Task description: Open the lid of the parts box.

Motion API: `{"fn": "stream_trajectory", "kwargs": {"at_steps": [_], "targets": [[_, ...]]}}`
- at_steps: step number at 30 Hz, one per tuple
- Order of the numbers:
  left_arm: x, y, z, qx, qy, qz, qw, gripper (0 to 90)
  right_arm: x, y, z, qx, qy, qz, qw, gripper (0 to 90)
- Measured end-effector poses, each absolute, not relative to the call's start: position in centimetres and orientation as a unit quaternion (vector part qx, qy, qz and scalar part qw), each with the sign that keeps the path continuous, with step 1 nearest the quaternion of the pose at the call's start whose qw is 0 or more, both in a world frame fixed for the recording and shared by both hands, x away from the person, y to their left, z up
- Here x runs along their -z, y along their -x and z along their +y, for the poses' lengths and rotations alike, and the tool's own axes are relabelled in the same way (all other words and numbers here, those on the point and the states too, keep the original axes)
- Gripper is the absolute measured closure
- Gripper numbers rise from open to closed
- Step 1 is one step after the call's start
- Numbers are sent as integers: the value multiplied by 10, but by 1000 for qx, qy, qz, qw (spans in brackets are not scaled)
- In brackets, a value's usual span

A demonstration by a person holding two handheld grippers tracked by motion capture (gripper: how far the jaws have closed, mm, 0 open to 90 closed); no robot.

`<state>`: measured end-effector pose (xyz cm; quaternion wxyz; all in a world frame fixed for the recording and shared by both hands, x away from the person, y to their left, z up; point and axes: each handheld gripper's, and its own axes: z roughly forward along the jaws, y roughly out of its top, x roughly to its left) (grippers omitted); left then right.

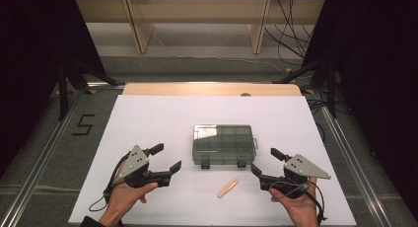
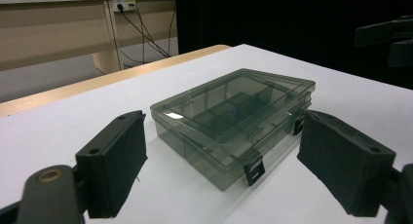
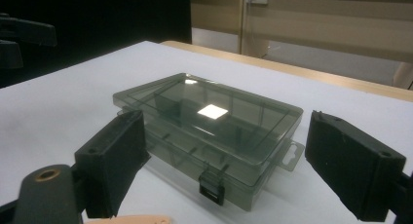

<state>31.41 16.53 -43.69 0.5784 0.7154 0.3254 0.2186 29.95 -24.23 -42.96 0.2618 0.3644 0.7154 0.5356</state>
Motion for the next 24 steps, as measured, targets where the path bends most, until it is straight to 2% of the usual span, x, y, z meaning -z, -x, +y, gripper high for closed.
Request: {"fn": "stream_trajectory", "kwargs": {"at_steps": [7, 15, 19, 24], "targets": [[439, -317, 162, -216, -718, 322, 579, 203, 429, -303, -245, -535, -362, 716, 264, 206], [443, -321, 154, -208, -727, 317, 572, 291, 426, -309, -253, -524, -358, 724, 270, 270], [446, -328, 151, -200, -734, 316, 567, 379, 425, -316, -260, -518, -340, 739, 265, 406], [449, -336, 152, -199, -745, 313, 554, 505, 427, -325, -263, -515, -325, 751, 257, 518]]}}
